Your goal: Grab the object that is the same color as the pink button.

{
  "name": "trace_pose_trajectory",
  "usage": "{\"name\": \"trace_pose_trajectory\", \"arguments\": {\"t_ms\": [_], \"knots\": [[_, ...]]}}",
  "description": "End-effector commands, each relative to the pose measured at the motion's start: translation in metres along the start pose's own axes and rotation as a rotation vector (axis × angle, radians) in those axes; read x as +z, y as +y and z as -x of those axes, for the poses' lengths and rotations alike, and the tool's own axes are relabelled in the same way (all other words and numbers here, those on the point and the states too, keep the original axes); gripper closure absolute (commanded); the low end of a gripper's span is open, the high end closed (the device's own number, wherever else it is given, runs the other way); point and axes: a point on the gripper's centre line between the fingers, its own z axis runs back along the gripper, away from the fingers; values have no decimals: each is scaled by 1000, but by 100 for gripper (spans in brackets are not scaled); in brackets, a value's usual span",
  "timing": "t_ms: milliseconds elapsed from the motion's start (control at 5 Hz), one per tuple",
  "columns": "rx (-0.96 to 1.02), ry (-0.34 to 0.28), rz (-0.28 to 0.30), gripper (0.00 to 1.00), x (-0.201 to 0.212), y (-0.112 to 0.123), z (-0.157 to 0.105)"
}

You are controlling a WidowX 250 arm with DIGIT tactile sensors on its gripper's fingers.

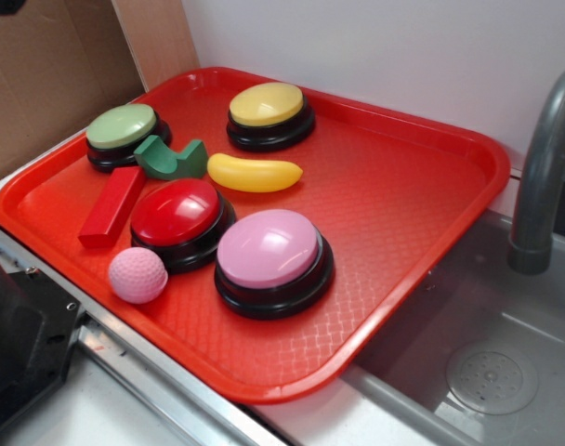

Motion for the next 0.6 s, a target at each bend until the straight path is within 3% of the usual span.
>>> {"name": "trace_pose_trajectory", "arguments": {"t_ms": [0, 200, 400], "knots": [[0, 0, 0, 0, 0, 0, 0], [82, -24, -33, 0, -37, -7, -1], [114, -16, -12, 0, -59, -9, -1]]}}
